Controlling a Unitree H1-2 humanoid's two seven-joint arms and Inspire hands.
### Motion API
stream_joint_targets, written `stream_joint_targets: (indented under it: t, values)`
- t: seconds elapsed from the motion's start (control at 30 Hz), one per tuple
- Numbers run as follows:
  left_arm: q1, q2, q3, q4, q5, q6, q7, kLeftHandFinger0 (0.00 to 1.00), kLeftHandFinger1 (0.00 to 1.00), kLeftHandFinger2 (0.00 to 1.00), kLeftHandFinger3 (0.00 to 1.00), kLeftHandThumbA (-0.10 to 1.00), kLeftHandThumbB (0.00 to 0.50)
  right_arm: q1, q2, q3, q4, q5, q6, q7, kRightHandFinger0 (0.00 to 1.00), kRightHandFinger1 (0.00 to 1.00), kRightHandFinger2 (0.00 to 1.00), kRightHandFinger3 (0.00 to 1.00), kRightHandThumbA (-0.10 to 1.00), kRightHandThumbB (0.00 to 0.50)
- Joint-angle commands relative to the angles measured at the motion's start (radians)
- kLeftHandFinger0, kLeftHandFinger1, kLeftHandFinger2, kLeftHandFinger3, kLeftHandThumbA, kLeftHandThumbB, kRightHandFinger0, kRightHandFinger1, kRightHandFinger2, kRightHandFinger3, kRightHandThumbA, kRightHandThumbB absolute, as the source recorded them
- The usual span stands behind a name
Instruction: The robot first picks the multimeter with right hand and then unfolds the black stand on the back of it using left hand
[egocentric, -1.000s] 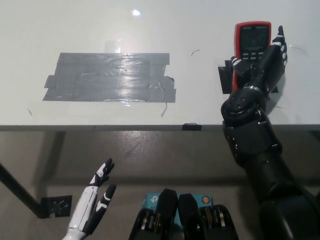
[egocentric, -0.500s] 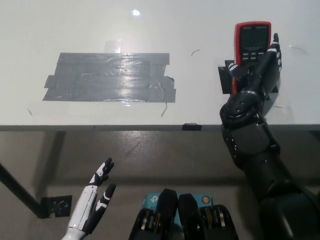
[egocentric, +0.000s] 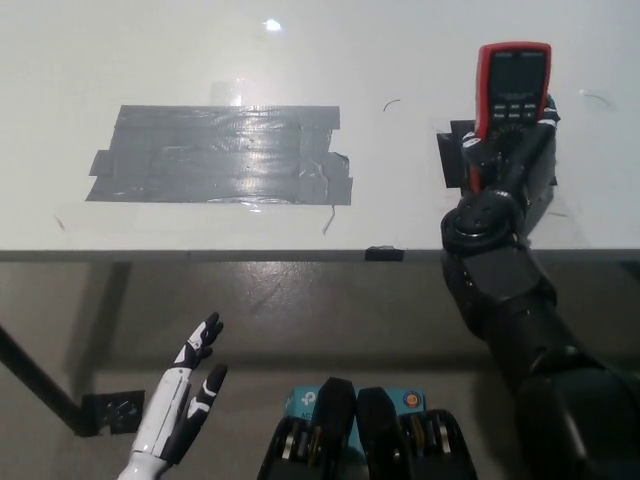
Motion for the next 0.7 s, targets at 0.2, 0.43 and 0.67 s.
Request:
stream_joint_targets:
  t: [0.2,0.43,0.67]
  values:
    - [-0.022,0.014,0.007,-0.052,0.009,0.006,0.004,1.00,1.00,1.00,1.00,1.00,0.219,-0.057,-0.006,0.026,-0.006,0.017,-0.155,-0.065,0.00,0.00,0.28,0.22,-0.10,0.204]
    - [-0.036,0.017,0.005,-0.046,0.012,0.001,0.004,1.00,1.00,1.00,1.00,1.00,0.207,-0.041,-0.001,0.019,-0.113,0.042,-0.171,-0.052,0.00,0.00,0.33,0.31,-0.10,0.201]
    - [-0.041,0.016,0.005,-0.040,0.004,-0.002,0.004,1.00,1.00,1.00,1.00,1.00,0.214,0.112,0.059,-0.061,-0.688,0.400,-0.050,0.334,0.00,0.09,0.53,0.63,-0.08,0.173]
